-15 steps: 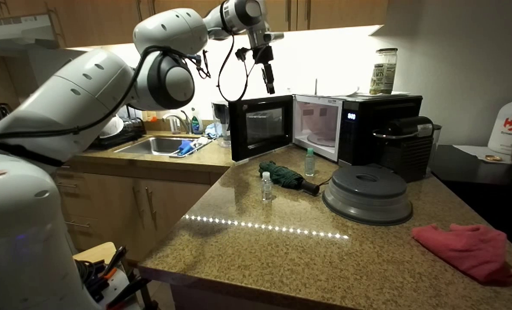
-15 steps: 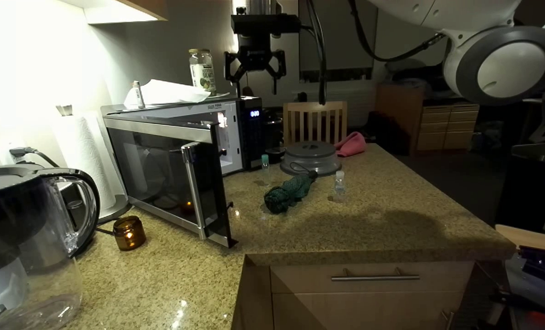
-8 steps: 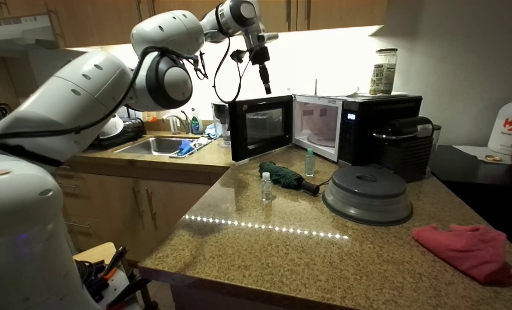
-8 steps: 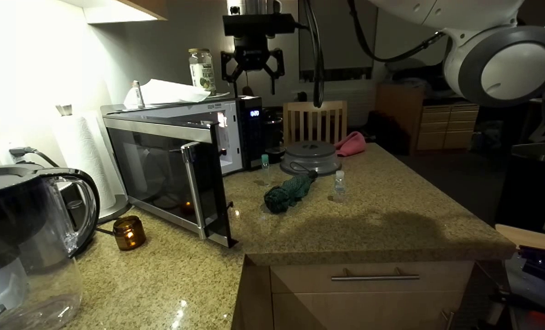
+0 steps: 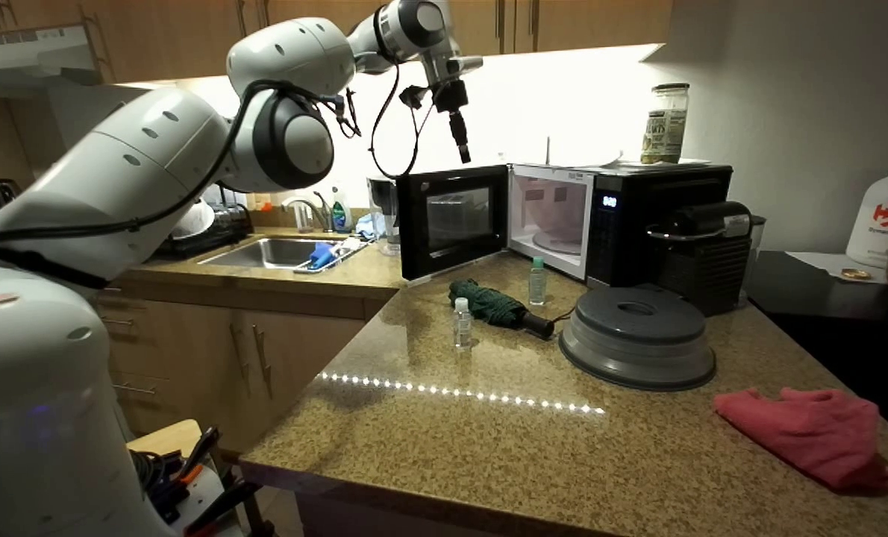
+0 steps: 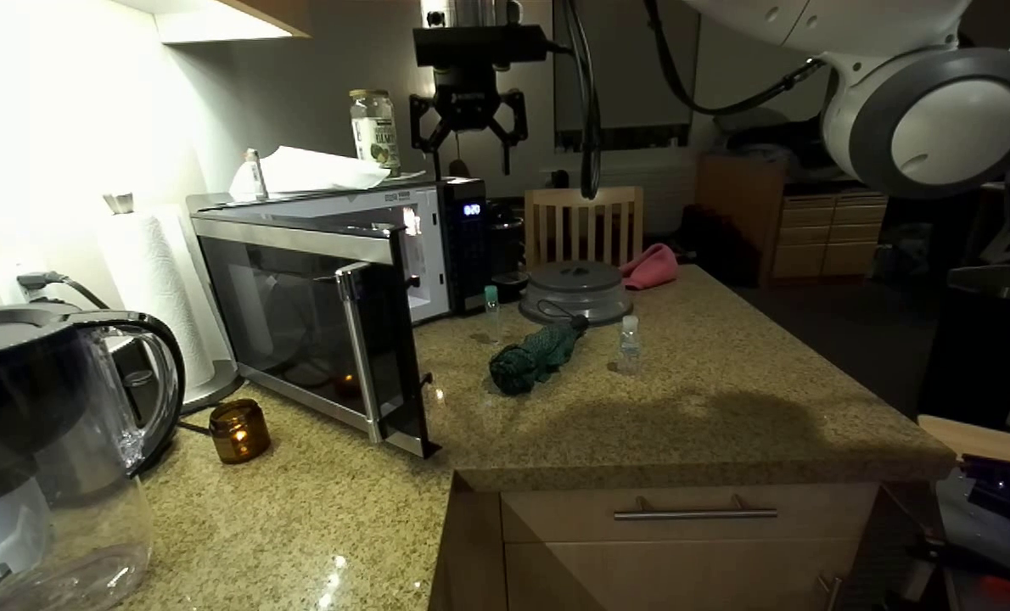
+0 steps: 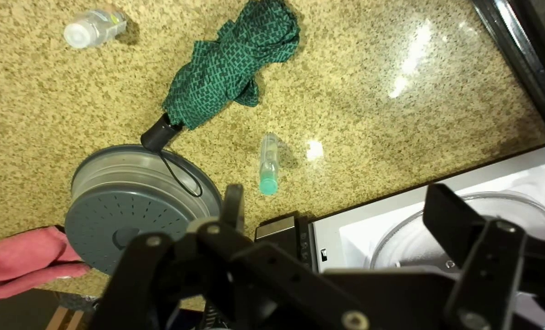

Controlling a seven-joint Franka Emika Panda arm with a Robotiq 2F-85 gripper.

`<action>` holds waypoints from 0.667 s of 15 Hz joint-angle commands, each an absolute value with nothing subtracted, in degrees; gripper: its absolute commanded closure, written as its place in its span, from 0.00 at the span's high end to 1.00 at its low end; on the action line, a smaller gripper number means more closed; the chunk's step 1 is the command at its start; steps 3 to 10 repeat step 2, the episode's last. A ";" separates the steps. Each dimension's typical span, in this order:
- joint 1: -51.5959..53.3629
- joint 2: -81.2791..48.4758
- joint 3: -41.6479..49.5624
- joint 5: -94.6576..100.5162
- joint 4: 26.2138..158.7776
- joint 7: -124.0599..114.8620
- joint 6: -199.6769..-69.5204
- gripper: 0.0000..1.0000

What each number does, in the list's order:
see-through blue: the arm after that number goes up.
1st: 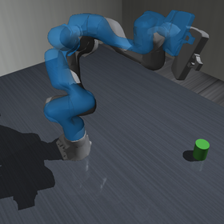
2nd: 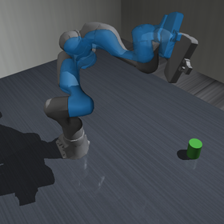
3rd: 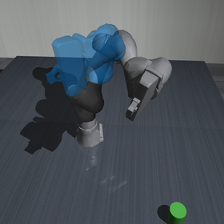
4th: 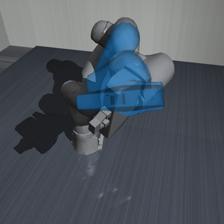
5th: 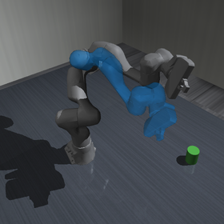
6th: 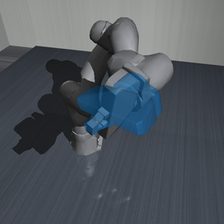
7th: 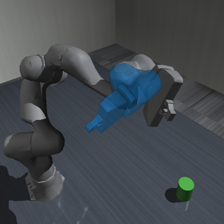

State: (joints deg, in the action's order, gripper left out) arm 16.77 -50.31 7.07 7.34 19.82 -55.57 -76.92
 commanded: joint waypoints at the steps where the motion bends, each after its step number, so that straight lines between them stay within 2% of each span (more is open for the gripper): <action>1: 16.61 -50.07 6.58 7.74 20.13 -55.53 -77.00 1.00; 10: 16.61 -50.07 6.58 7.74 20.13 -55.53 -77.00 1.00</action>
